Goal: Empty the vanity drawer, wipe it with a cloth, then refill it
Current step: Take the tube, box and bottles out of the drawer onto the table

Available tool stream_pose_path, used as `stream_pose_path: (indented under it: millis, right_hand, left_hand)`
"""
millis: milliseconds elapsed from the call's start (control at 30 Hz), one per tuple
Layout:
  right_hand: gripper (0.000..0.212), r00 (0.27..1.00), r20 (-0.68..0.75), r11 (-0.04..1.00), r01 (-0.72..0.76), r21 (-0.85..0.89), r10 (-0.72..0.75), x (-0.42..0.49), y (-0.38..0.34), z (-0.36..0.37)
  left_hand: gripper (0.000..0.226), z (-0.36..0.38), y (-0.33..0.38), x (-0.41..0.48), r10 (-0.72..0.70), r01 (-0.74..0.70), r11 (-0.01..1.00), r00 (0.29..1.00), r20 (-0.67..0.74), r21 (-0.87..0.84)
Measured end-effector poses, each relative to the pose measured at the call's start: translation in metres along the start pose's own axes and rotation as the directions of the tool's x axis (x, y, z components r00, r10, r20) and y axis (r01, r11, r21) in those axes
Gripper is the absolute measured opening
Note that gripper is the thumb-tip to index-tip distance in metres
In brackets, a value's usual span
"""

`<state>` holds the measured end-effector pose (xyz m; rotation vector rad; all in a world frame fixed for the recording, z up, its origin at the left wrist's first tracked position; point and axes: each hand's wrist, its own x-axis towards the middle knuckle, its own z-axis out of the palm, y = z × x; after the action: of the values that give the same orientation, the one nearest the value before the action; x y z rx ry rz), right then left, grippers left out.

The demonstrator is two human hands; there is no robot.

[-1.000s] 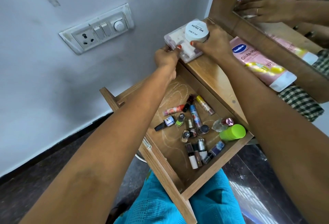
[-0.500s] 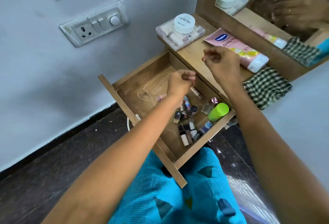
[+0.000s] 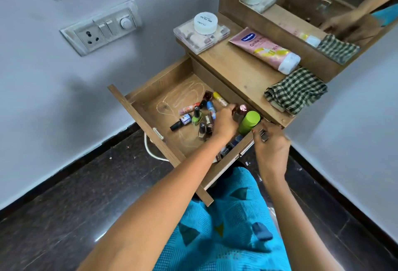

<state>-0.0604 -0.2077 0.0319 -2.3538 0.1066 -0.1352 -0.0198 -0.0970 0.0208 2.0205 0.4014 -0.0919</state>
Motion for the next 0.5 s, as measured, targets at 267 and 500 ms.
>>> stream_pose_path:
  millis: [267,500]
  right_hand:
    - [0.059,0.998,0.057,0.994,0.035,-0.105,-0.029,0.006,0.004,0.022]
    - [0.038,0.997,-0.063,0.979,0.023,-0.204,-0.036,0.017,0.003,0.038]
  left_hand:
    - [0.031,0.001,0.005,0.005,0.029,-0.03,0.995,0.999,0.015,0.099]
    - [0.029,-0.003,0.009,0.012,0.059,-0.087,0.964,0.991,0.12,0.249]
